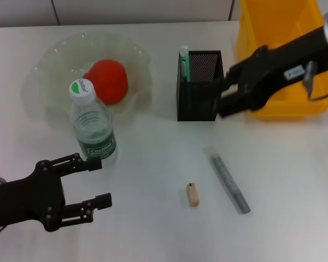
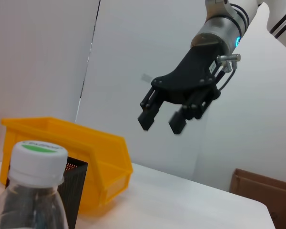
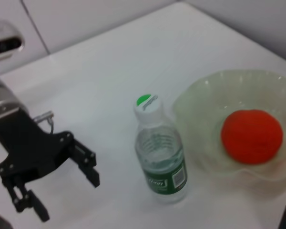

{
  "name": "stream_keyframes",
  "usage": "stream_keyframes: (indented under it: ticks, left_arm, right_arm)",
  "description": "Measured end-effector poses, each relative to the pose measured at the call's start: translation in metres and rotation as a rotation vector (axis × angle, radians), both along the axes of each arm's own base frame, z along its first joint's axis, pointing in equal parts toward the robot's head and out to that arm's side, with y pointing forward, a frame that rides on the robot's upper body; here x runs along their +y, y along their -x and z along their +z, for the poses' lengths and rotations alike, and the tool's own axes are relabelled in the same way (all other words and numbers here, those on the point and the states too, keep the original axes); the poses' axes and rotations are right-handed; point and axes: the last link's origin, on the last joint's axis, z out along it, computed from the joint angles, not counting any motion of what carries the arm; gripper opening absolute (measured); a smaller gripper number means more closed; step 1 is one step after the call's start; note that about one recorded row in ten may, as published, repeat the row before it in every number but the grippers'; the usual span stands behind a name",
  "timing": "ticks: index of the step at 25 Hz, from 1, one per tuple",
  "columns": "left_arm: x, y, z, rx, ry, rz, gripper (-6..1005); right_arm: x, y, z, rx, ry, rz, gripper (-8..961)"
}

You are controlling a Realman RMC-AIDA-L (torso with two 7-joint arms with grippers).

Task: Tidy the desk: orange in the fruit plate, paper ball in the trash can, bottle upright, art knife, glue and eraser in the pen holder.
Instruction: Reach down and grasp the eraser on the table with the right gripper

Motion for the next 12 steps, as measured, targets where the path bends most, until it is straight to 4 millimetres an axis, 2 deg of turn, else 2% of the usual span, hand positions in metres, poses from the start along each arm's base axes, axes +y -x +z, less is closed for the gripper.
stream_keyframes:
  ticks: [4, 9, 12]
  left_arm:
    - [-0.001, -0.001, 0.002, -0.006, 0.006, -0.01, 765]
    - [-0.006, -0.002, 0.003, -0.011, 0.04, -0.03, 766]
    - [-0.007, -0.002, 0.005, -0.015, 0.051, -0.033, 766]
  right_arm:
    - [-0.006, 0.003, -0.011, -0.048, 0.06, 0.02, 474]
    - [-0.013, 0.012, -0.024, -0.16, 0.143, 0.105, 688]
    - [-0.016, 0.015, -0.035, -0.241, 0.187, 0.154, 735]
